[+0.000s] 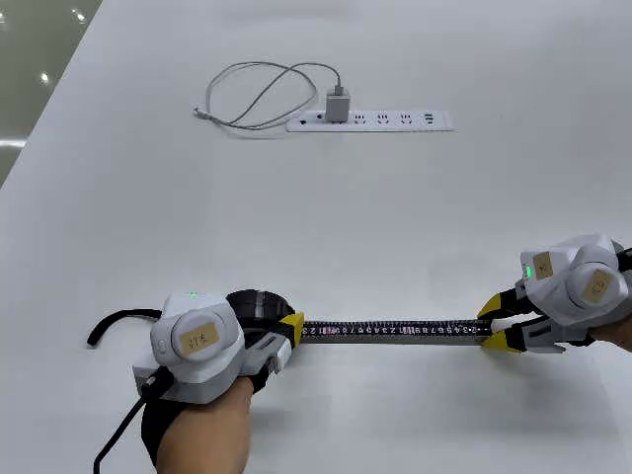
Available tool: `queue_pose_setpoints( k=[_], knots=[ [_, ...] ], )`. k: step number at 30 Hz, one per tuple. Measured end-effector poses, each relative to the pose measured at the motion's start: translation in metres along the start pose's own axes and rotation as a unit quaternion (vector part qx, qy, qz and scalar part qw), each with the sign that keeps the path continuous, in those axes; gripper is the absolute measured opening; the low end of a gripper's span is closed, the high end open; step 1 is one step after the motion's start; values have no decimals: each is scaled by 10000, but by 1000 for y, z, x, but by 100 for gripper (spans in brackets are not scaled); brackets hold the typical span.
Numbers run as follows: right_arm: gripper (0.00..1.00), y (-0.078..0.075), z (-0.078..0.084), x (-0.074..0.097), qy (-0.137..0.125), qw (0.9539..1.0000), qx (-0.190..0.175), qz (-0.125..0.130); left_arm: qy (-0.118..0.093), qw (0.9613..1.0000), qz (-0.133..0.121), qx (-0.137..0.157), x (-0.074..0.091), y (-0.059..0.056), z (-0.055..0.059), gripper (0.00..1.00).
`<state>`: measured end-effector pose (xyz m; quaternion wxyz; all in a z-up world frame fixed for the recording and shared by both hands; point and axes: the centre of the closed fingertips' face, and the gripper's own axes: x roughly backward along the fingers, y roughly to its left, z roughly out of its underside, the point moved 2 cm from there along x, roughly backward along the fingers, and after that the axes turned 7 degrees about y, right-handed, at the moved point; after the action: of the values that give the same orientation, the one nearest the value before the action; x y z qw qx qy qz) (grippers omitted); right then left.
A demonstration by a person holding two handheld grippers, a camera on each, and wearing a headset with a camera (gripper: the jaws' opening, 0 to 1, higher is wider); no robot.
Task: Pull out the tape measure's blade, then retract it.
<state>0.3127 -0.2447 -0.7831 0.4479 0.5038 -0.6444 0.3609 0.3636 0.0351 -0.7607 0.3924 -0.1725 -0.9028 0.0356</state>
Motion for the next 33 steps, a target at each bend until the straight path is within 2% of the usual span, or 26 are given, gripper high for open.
queue_pose_setpoints(
  k=[15,33],
  knots=[
    [12,1,-2,-1,47,9999,91,-31,85,10000,0,22,-3,0,1,61],
    [11,0,-1,-1,78,9999,58,-40,346,9993,63,-87,-3,2,2,58]
  ],
)
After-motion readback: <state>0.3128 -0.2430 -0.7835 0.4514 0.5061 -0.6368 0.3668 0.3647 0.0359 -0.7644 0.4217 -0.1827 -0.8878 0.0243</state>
